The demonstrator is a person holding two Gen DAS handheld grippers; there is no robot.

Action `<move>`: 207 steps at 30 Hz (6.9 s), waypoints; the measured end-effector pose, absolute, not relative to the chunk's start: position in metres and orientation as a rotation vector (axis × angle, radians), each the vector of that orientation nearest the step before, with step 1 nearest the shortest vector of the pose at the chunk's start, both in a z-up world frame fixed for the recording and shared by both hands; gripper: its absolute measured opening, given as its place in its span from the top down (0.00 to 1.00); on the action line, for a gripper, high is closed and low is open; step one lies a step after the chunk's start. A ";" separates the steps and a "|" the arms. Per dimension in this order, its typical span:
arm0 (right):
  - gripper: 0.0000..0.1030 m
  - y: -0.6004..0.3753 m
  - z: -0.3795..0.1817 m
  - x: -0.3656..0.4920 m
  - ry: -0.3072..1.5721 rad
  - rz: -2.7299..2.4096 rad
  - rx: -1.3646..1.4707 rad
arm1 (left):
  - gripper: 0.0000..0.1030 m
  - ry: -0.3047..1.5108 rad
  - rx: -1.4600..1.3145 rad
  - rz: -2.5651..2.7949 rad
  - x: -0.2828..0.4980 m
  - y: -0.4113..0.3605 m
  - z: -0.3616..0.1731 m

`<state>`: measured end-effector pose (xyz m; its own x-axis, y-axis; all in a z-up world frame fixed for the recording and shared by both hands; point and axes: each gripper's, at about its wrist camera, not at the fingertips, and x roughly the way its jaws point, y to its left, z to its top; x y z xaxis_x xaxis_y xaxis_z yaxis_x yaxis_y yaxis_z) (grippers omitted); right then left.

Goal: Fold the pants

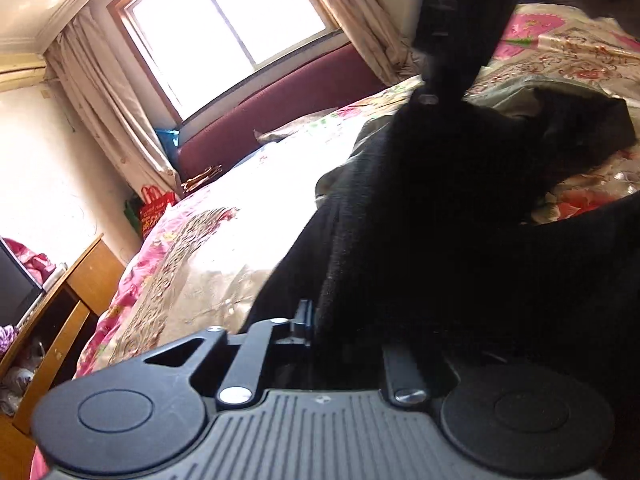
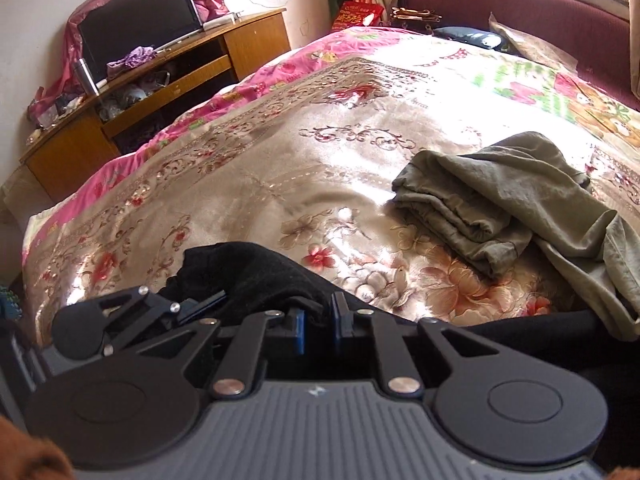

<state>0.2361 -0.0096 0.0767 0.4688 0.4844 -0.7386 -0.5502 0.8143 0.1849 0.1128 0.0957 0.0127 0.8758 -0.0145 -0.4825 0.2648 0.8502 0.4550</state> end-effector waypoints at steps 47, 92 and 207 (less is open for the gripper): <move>0.69 0.097 -0.020 0.086 0.844 0.800 -0.369 | 0.63 0.498 1.108 -0.043 0.015 0.172 -0.069; 0.97 -0.235 0.000 0.204 0.959 -0.068 0.414 | 0.55 0.542 0.644 -0.567 0.050 -0.063 -0.028; 0.96 -0.418 0.088 -0.086 0.339 -0.315 0.721 | 0.39 0.486 0.615 -0.796 -0.042 -0.116 0.000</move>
<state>-0.0860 -0.4181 0.0883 0.8993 -0.1632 -0.4057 0.3929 0.7090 0.5856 -0.0425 -0.1162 0.0004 0.6082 -0.5058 -0.6118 0.7752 0.5442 0.3207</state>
